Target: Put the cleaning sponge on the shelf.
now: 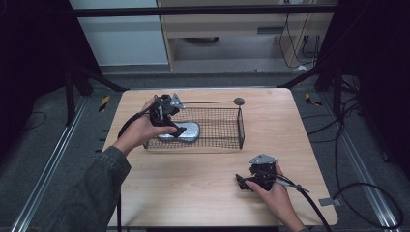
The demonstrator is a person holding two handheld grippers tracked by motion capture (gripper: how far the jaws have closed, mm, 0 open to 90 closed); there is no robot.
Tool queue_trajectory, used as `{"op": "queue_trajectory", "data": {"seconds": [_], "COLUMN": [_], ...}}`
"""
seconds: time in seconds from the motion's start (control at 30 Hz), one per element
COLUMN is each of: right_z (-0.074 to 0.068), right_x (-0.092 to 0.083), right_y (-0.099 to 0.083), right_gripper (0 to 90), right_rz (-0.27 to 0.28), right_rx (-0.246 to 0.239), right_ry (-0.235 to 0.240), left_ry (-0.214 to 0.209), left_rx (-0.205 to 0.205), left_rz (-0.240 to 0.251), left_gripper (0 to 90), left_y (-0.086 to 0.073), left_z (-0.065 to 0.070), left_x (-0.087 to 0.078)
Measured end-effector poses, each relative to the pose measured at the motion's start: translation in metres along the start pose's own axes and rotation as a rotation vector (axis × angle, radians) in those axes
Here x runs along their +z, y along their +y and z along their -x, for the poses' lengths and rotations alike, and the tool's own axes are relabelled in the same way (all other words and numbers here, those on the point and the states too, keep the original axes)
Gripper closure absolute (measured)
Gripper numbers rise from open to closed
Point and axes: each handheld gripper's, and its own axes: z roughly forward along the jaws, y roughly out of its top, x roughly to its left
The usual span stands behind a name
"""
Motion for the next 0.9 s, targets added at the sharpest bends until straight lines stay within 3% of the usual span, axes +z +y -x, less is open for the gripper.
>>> {"op": "queue_trajectory", "data": {"seconds": [0.23, 0.47, 0.6, 0.7, 0.9], "right_z": [0.0, 0.0, 0.0, 0.0, 0.0], "right_x": [0.0, 0.0, 0.0, 0.0, 0.0], "right_y": [0.0, 0.0, 0.0, 0.0, 0.0], "right_gripper": [0.4, 0.4, 0.4, 0.4, 0.4], "right_rz": [-0.001, 0.001, 0.0, 0.0, 0.0], "right_rx": [0.004, 0.002, 0.002, 0.004, 0.002], "right_ry": [0.002, 0.003, 0.002, 0.002, 0.002], "left_ry": [0.007, 0.019, 0.036, 0.044, 0.051], "left_rx": [-0.017, -0.084, -0.1, -0.143, -0.169], "left_rz": [0.013, 0.031, 0.04, 0.055, 0.078], "left_gripper": [5.8, 5.8, 5.9, 6.3, 6.4], "left_y": [0.0, -0.004, -0.006, -0.011, -0.021], "left_z": [0.011, 0.021, 0.025, 0.03, 0.038], "left_x": [-0.002, -0.004, -0.007, -0.01, -0.017]}}
